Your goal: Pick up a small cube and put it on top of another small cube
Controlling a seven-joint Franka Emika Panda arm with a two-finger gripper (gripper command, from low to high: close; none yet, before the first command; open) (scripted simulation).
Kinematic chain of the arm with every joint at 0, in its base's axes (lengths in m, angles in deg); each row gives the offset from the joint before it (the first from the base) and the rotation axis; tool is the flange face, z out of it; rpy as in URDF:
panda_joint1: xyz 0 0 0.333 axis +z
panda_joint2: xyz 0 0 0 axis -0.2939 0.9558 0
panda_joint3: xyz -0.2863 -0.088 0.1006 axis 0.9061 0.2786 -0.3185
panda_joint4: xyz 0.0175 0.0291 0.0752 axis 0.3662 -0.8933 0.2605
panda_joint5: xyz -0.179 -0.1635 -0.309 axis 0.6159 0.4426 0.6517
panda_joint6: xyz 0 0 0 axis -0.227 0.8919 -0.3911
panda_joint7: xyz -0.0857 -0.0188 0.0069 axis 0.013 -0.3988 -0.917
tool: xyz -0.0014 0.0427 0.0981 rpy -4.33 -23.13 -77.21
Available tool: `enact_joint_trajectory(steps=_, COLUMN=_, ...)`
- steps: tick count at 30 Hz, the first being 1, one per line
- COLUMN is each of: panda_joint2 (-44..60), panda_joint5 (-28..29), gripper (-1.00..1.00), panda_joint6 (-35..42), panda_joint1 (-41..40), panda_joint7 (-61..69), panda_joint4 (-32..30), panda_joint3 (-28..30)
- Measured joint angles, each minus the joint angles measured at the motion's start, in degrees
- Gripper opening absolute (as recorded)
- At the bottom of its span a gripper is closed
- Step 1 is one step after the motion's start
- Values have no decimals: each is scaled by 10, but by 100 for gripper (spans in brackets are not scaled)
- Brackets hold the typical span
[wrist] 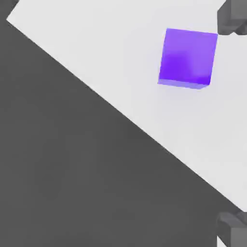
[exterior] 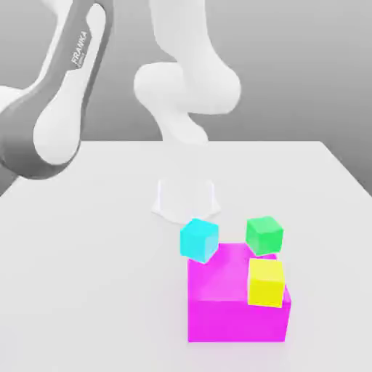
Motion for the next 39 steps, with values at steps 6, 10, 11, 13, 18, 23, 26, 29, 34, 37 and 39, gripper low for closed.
enact_joint_trajectory(steps=6, panda_joint2=120, panda_joint5=-38, gripper=-100, panda_joint6=-67, panda_joint1=-35, panda_joint7=14, panda_joint4=25, panda_joint3=-21)
enact_joint_trajectory(steps=10, panda_joint2=120, panda_joint5=-38, gripper=-100, panda_joint6=-67, panda_joint1=-35, panda_joint7=14, panda_joint4=25, panda_joint3=-21)
enact_joint_trajectory(steps=11, panda_joint2=120, panda_joint5=-38, gripper=-100, panda_joint6=-67, panda_joint1=-35, panda_joint7=14, panda_joint4=25, panda_joint3=-21)
enact_joint_trajectory(steps=13, panda_joint2=121, panda_joint5=-39, gripper=-100, panda_joint6=-67, panda_joint1=-36, panda_joint7=14, panda_joint4=25, panda_joint3=-21)
enact_joint_trajectory(steps=18, panda_joint2=31, panda_joint5=-16, gripper=-100, panda_joint6=-7, panda_joint1=-6, panda_joint7=-4, panda_joint4=-2, panda_joint3=-10)
enact_joint_trajectory(steps=23, panda_joint2=-72, panda_joint5=-1, gripper=-100, panda_joint6=29, panda_joint1=68, panda_joint7=-27, panda_joint4=-62, panda_joint3=-62)
enact_joint_trajectory(steps=26, panda_joint2=-130, panda_joint5=10, gripper=-100, panda_joint6=48, panda_joint1=108, panda_joint7=-41, panda_joint4=-97, panda_joint3=-97)
enact_joint_trajectory(steps=29, panda_joint2=-190, panda_joint5=21, gripper=-100, panda_joint6=69, panda_joint1=175, panda_joint7=-58, panda_joint4=-135, panda_joint3=-135)
enact_joint_trajectory(steps=34, panda_joint2=-300, panda_joint5=49, gripper=-100, panda_joint6=110, panda_joint1=275, panda_joint7=-96, panda_joint4=-205, panda_joint3=-187)
enact_joint_trajectory(steps=37, panda_joint2=-311, panda_joint5=65, gripper=-100, panda_joint6=93, panda_joint1=294, panda_joint7=-114, panda_joint4=-235, panda_joint3=-210)
enact_joint_trajectory(steps=39, panda_joint2=-282, panda_joint5=73, gripper=-100, panda_joint6=50, panda_joint1=296, panda_joint7=-121, panda_joint4=-249, panda_joint3=-212)
